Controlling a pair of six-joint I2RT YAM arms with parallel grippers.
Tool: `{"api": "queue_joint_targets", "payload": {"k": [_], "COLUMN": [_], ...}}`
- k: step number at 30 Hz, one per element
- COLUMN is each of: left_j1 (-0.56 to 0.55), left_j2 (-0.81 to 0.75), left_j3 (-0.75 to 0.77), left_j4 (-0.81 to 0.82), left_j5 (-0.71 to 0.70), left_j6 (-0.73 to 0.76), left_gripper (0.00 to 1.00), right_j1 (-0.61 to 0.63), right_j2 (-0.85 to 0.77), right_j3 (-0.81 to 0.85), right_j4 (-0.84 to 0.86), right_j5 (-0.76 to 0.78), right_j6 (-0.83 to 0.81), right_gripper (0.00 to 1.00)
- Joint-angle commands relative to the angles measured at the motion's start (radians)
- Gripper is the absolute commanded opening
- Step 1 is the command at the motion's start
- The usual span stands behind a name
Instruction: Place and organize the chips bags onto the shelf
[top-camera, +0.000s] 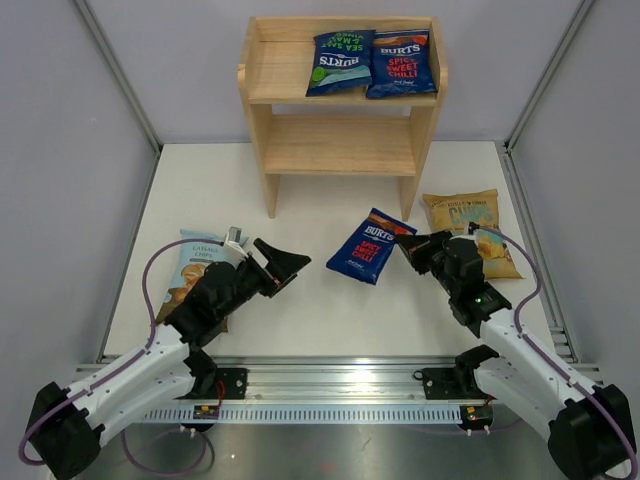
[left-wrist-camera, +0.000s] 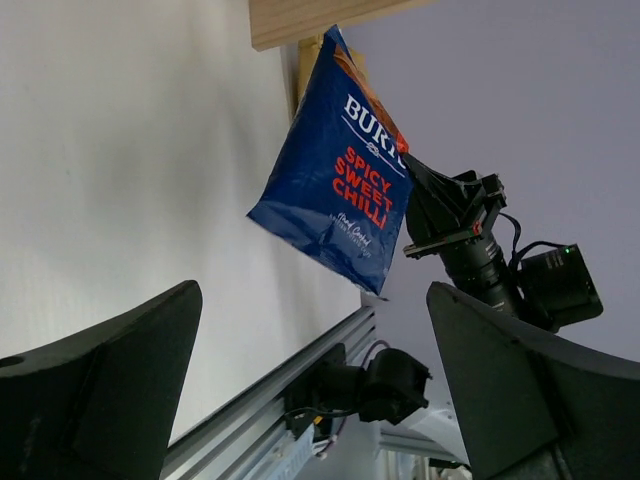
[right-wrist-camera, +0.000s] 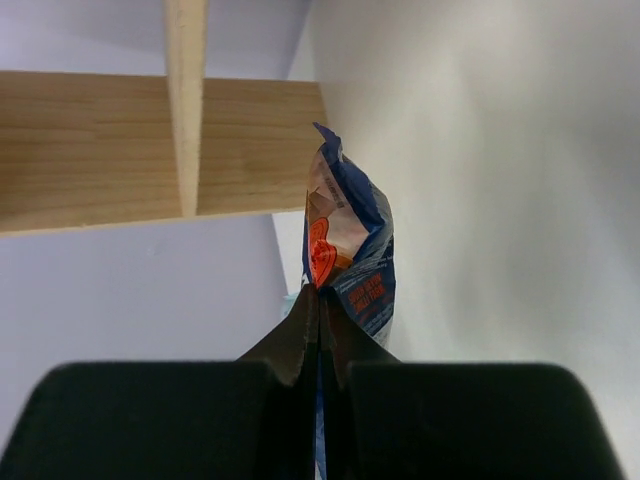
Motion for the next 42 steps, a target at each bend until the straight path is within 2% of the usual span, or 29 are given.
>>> {"api": "queue_joint_targets", "payload": {"k": [1,5,10,18,23,28,31,35,36,42], "left_j1": [0.003,0.006,0.010,0.016,0.035,0.053,0.055,0.055,0.055,0.055], "left_j2": [0.065,0.130,0.182,0.212,0.231,0.274,0.285,0.246,0.237,0.168], "left_j3": [0.017,0.025,0.029,0.036,0.058,0.095,0.103,0.109,0.109,0.100], "left_j4": [0.211,0.298,0.368,0.458,0.449,0.475,0.503,0.497,0.485,0.490], "left_j5": [-0.026,-0.015,0.006,0.012,0.049,0.129,0.152,0.141,0.135,0.113], "left_j6": [-0.107,-0.150,-0.182,-0.147,-0.104,-0.055,-0.044,-0.011,0.008,0.071], "left_gripper": [0.99,0.99,0.99,0.99,0.98,0.91,0.81,0.60,0.49,0.17], "right_j1": [0.071,0.154,0.205,0.257,0.261,0.261,0.261,0.261,0.261,0.261], "right_j2": [0.048,0.129,0.183,0.231,0.223,0.241,0.243,0.261,0.264,0.252], "right_j3": [0.076,0.113,0.158,0.187,0.254,0.279,0.285,0.297,0.297,0.258], "right_j4": [0.183,0.298,0.357,0.423,0.362,0.374,0.383,0.401,0.404,0.447], "right_j5": [0.133,0.171,0.199,0.214,0.153,0.067,0.043,-0.031,-0.051,-0.051], "right_j6": [0.071,0.089,0.095,0.077,-0.015,-0.035,-0.034,-0.027,-0.021,-0.032], "right_gripper": [0.00,0.00,0.00,0.00,0.00,0.00,0.00,0.00,0.00,0.00]}}
